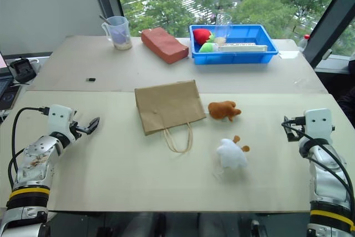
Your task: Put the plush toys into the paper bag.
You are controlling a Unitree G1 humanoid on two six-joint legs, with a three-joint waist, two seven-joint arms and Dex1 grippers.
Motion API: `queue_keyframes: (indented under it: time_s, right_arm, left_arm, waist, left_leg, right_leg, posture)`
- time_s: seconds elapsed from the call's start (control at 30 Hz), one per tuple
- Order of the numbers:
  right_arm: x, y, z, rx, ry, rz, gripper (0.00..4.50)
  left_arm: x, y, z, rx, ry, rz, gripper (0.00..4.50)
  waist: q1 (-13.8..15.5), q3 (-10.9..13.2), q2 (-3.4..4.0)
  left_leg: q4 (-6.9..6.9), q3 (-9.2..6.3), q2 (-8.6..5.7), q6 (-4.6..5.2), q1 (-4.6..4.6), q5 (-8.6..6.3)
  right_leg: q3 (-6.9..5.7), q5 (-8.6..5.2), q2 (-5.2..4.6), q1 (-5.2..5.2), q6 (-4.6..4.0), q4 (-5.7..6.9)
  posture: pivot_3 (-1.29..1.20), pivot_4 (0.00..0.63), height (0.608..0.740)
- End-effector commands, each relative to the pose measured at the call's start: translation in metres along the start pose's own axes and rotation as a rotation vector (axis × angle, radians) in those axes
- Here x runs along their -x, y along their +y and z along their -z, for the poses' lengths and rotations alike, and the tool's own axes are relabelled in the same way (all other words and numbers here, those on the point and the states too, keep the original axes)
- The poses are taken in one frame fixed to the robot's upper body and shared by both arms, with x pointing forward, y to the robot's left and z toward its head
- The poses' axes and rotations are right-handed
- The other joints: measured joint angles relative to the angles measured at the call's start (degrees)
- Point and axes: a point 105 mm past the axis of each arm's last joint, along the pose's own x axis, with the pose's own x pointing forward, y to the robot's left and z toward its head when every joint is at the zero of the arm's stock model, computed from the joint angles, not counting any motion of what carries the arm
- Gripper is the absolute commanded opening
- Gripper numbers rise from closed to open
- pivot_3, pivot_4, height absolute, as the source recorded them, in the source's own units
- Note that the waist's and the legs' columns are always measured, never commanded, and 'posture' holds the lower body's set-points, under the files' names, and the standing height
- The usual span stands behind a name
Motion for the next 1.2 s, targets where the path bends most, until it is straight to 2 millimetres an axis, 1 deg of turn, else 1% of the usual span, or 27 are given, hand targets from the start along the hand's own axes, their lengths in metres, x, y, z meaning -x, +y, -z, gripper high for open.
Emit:
queue_keyframes:
  time_s: [0.03,0.13,0.23,0.37,0.47,0.57,0.6,0.63,0.67,0.8,0.9,0.97,1.0,1.03,1.13,1.2]
  right_arm:
    - [-0.001,-0.014,-0.022,0.026,-0.079,0.024,4.30]
    - [-0.002,-0.019,-0.026,0.038,-0.088,0.017,4.30]
    - [-0.003,-0.017,-0.028,0.033,-0.098,0.007,4.30]
    - [-0.004,-0.013,-0.031,0.029,-0.111,-0.015,4.30]
    - [-0.004,-0.010,-0.041,0.033,-0.139,-0.059,4.30]
    - [-0.001,0.005,-0.066,0.029,-0.208,-0.212,4.30]
    - [0.001,0.009,-0.071,0.026,-0.222,-0.249,4.30]
    - [0.004,0.014,-0.077,0.025,-0.235,-0.298,4.30]
    - [0.009,0.022,-0.084,0.028,-0.245,-0.371,4.30]
    - [0.027,0.045,-0.097,0.057,-0.248,-0.548,4.30]
    - [0.043,0.062,-0.108,0.042,-0.255,-0.660,4.30]
    - [0.053,0.074,-0.115,0.039,-0.272,-0.713,4.30]
    - [0.057,0.078,-0.117,0.040,-0.276,-0.727,4.30]
    - [0.064,0.087,-0.119,0.055,-0.283,-0.764,4.30]
    - [0.085,0.106,-0.120,0.078,-0.285,-0.865,4.30]
    - [0.098,0.117,-0.120,0.083,-0.285,-0.919,4.30]
  left_arm:
    - [0.002,0.002,-0.015,-0.034,-0.056,0.028,4.50]
    - [0.005,0.009,-0.021,-0.017,-0.074,0.056,4.50]
    - [0.006,0.010,-0.024,0.002,-0.090,0.075,4.50]
    - [0.008,0.003,-0.028,0.022,-0.105,0.133,4.50]
    - [0.012,-0.009,-0.038,0.000,-0.135,0.231,4.50]
    - [0.023,-0.029,-0.060,-0.082,-0.185,0.404,4.50]
    - [0.025,-0.033,-0.064,-0.097,-0.192,0.437,4.50]
    - [0.027,-0.038,-0.070,-0.115,-0.201,0.476,4.50]
    - [0.031,-0.048,-0.078,-0.148,-0.212,0.543,4.50]
    - [0.043,-0.080,-0.094,-0.267,-0.232,0.735,4.50]
    - [0.051,-0.111,-0.103,-0.368,-0.271,0.888,4.50]
    - [0.050,-0.133,-0.114,-0.431,-0.321,0.964,4.50]
    - [0.049,-0.140,-0.118,-0.455,-0.339,0.986,4.50]
    - [0.047,-0.152,-0.122,-0.483,-0.359,1.030,4.50]
    - [0.043,-0.179,-0.127,-0.565,-0.404,1.139,4.50]
    - [0.039,-0.194,-0.126,-0.623,-0.426,1.199,4.50]
  waist:
    - [-0.01,0.00,0.00]
    - [-0.05,0.00,0.00]
    - [-0.08,0.00,0.00]
    - [0.02,0.00,0.00]
    - [-0.03,0.00,0.00]
    - [-0.13,0.00,0.01]
    - [-0.14,0.01,0.01]
    - [-0.14,0.01,0.01]
    - [-0.11,0.01,0.01]
    - [0.14,0.01,0.01]
    - [0.27,0.01,0.01]
    - [0.56,0.01,0.01]
    - [0.70,0.01,0.01]
    - [0.73,0.01,0.00]
    - [1.03,0.01,0.00]
    - [1.19,0.01,0.00]
  left_leg:
    - [0.00,0.00,0.00,0.00,0.00,0.00]
    - [0.01,0.01,-0.01,0.00,-0.01,0.00]
    - [0.00,0.01,0.02,0.00,0.01,0.00]
    - [0.01,0.01,0.02,0.00,-0.01,0.00]
    - [0.01,0.01,0.01,0.00,-0.03,0.00]
    - [0.00,0.01,0.02,0.00,-0.05,0.00]
    - [0.00,0.01,0.02,0.00,-0.03,0.00]
    - [0.00,0.01,0.03,0.00,-0.04,0.00]
    - [0.00,0.02,0.05,0.00,-0.02,0.00]
    - [0.01,0.00,0.07,0.02,-0.02,-0.01]
    - [0.01,-0.02,0.06,0.02,-0.05,-0.01]
    - [0.05,-0.01,0.05,0.03,-0.09,-0.01]
    - [0.10,-0.03,0.05,0.03,-0.13,-0.01]
    - [0.16,-0.04,0.05,0.03,-0.14,-0.01]
    - [0.22,-0.04,0.01,0.04,-0.14,0.00]
    - [0.22,-0.03,-0.05,0.04,-0.14,-0.01]
  right_leg:
    - [0.00,0.00,0.00,0.00,0.00,0.00]
    - [0.00,0.00,0.00,0.00,0.00,0.00]
    - [0.00,0.00,0.02,0.00,0.00,0.00]
    - [-0.01,0.00,0.01,0.00,0.00,0.00]
    - [0.00,0.00,0.00,0.00,0.00,-0.01]
    - [0.00,0.00,0.01,-0.02,0.00,-0.01]
    - [0.01,0.00,0.01,-0.02,0.00,-0.01]
    - [0.01,0.00,0.01,-0.02,0.00,-0.02]
    - [0.01,0.00,0.01,0.00,0.00,-0.01]
    - [-0.04,0.00,0.03,0.03,0.00,-0.03]
    - [-0.06,-0.01,0.03,0.04,0.00,-0.05]
    - [-0.06,-0.01,0.03,0.03,0.01,-0.05]
    - [-0.08,-0.01,0.04,0.03,0.01,-0.06]
    - [-0.09,-0.01,0.05,0.04,0.01,-0.05]
    - [-0.08,-0.01,0.08,0.09,0.02,-0.05]
    - [-0.09,-0.04,0.08,0.10,0.05,-0.05]
  posture:
    - [0.00,0.150,0.740]
    - [0.00,0.150,0.740]
    - [0.00,0.150,0.740]
    - [0.00,0.150,0.740]
    - [0.00,0.150,0.740]
    - [0.00,0.150,0.740]
    - [0.00,0.150,0.740]
    - [0.00,0.150,0.740]
    - [0.00,0.150,0.740]
    - [0.00,0.150,0.740]
    - [0.00,0.150,0.740]
    - [0.00,0.150,0.740]
    - [0.00,0.150,0.740]
    - [0.00,0.150,0.740]
    - [0.00,0.150,0.740]
    - [0.00,0.150,0.740]
